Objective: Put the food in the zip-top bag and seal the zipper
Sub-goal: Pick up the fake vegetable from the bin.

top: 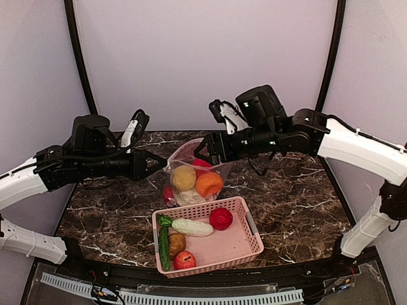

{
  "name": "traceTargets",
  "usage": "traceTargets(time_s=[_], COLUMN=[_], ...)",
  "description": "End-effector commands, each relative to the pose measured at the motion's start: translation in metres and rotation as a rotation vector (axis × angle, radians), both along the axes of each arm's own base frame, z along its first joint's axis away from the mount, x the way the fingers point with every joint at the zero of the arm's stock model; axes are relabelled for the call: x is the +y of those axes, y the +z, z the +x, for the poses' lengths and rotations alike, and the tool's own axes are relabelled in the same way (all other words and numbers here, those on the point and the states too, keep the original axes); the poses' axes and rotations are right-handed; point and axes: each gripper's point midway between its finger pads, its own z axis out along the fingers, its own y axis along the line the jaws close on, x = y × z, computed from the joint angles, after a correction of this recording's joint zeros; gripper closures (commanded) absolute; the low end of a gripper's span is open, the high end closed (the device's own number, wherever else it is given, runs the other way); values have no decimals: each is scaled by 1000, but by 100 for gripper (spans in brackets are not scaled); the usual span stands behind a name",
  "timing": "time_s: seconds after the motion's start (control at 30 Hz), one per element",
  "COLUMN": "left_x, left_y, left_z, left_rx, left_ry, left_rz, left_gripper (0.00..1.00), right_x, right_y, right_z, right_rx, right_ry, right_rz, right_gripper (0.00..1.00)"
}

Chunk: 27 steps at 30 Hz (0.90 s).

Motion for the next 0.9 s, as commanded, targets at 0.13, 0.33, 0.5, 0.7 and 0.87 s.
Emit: traceTargets(time_s=[0.13, 0.33, 0.5, 0.7, 0.87], left_x=[-1, -1, 0, -1, 0], left_y=[-3, -2, -5, -5, -9], left_z=[3, 6, 8, 6, 3], left_rx=[14, 16, 20, 29, 36], left_ry=[4, 15, 21, 17, 3], left_rz=[-5, -9, -7, -15, -4], left_gripper=[99, 99, 99, 99, 99], right_x=[-36, -39, -17, 21, 53], right_y=[35, -9, -49, -86, -103], right_z=[-45, -89, -131, -155, -166], right_rx=[-81, 13, 108, 188, 130], right_ry=[43, 68, 127, 121, 128], right_rz=[118, 82, 59, -13, -112], right_gripper=[29, 29, 26, 23, 22])
